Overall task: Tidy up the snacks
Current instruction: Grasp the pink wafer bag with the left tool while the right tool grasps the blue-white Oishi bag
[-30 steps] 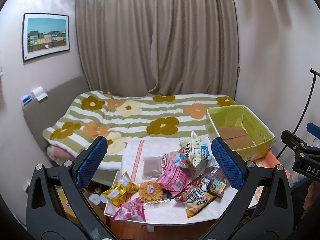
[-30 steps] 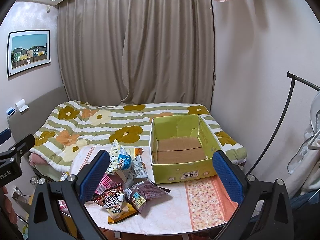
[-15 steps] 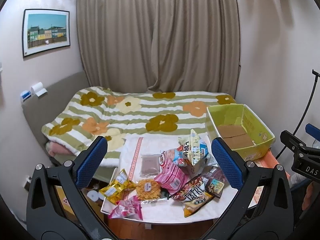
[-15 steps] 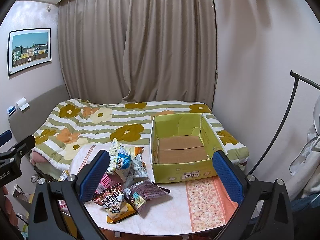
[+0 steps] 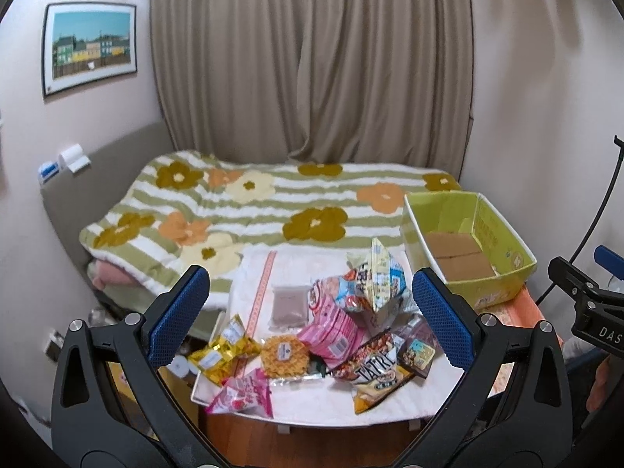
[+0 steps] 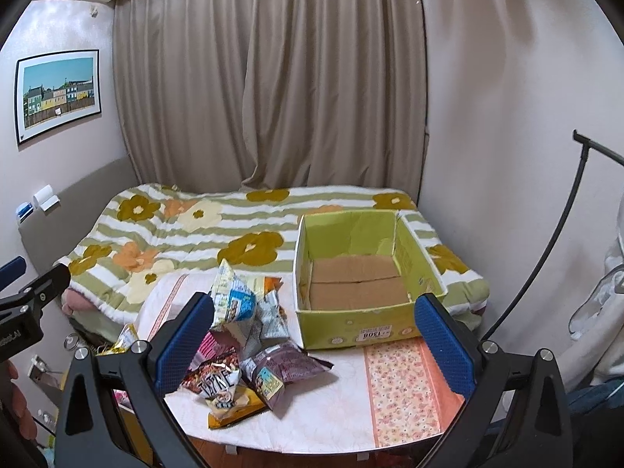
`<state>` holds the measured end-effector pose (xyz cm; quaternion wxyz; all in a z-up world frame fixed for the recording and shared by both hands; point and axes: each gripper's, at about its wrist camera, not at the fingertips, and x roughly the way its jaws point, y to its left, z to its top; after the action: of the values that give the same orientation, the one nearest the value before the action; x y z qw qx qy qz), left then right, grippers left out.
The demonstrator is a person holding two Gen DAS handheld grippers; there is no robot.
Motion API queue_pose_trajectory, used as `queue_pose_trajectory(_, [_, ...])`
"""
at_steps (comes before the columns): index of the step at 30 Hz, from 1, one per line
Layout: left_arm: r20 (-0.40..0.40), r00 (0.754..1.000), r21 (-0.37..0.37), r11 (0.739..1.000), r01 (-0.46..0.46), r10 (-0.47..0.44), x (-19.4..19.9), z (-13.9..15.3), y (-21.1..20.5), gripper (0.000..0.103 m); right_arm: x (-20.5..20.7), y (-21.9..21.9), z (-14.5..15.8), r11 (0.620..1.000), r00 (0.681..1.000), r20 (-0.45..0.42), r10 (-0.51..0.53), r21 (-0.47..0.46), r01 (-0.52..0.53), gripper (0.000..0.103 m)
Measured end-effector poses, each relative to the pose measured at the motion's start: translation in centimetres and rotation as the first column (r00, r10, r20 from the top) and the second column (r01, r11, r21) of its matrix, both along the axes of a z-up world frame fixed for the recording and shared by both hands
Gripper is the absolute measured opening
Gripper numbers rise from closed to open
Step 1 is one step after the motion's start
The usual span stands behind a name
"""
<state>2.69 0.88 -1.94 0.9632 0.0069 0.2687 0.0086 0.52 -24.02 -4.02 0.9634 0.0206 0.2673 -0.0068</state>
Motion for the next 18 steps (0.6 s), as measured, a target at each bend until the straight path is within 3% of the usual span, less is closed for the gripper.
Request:
queue_pose_trajectory(9, [-0.161,0.987,-0.006,1.0,-0.014,0.013,2.3,-4.8,0.1,0.103,3.4,-0.1,-3.0,0.988,0.983,-0.1,0.155,0.044,-0.151,0.103])
queue_pose_trajectory(18, [-0.322,0.945,-0.04,0.998,0.049,-0.059,7.8,-10.9,1.9,0.103,8.7,2.5,-5.5,0.971,0.952,-0.193,0.238,0.069,-0.229,0.103])
